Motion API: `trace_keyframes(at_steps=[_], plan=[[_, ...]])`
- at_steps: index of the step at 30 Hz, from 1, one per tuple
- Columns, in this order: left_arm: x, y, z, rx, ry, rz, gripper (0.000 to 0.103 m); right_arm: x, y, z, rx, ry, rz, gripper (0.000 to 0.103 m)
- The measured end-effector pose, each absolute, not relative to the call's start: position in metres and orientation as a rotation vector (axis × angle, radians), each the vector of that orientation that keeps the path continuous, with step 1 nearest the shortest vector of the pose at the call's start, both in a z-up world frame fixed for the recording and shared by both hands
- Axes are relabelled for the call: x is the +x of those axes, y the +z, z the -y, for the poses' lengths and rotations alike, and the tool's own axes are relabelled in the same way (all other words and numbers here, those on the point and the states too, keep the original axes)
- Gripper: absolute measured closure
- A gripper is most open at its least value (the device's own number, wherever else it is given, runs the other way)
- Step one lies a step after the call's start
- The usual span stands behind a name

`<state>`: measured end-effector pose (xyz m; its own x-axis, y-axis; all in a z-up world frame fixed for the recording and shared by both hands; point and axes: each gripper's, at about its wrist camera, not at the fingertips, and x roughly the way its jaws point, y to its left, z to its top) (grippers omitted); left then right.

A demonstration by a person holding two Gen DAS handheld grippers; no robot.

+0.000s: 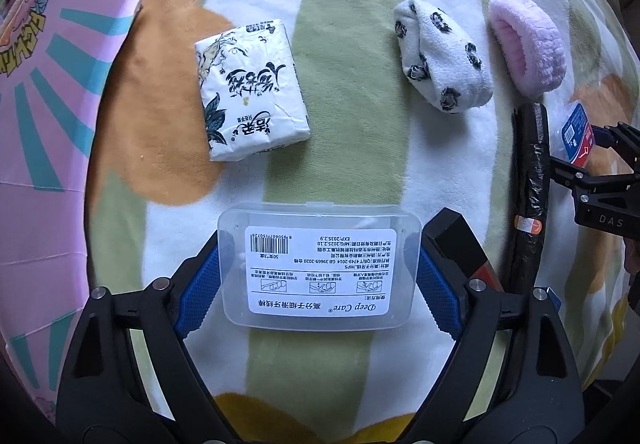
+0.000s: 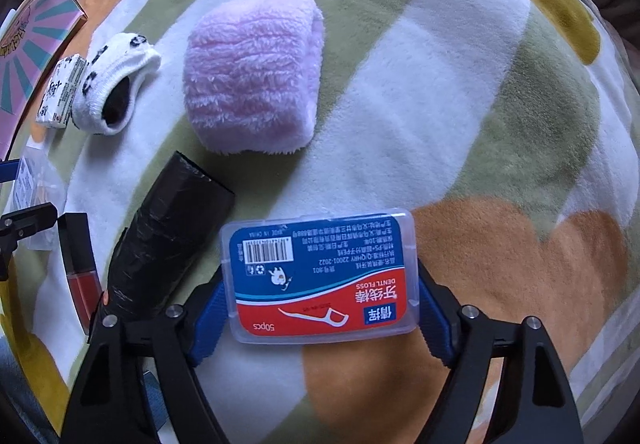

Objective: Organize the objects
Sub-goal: 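Grasp the clear plastic box with left tool while right tool grasps the floss box, then carry the clear box with left tool while right tool carries the floss box to the cardboard box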

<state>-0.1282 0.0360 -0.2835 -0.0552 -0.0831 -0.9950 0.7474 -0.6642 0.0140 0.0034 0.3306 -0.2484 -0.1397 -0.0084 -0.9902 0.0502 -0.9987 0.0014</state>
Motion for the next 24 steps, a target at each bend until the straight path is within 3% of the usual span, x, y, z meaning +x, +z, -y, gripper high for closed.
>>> trace_keyframes(at_steps=[12,19,24], plan=[[-0.122,-0.226,-0.061,1.563,-1.911,-0.689,0.016,0.056,-0.202,-0.33,2.033,-2.463,0.05,0.025],[-0.11,-0.168,-0.047,1.51,-2.036,-0.58,0.016,0.097,-0.123,-0.314,1.995,-2.628,0.142,0.025],[-0.092,-0.115,-0.034,1.447,-2.133,-0.491,0.016,0.041,-0.052,-0.287,1.943,-2.764,0.328,0.025]])
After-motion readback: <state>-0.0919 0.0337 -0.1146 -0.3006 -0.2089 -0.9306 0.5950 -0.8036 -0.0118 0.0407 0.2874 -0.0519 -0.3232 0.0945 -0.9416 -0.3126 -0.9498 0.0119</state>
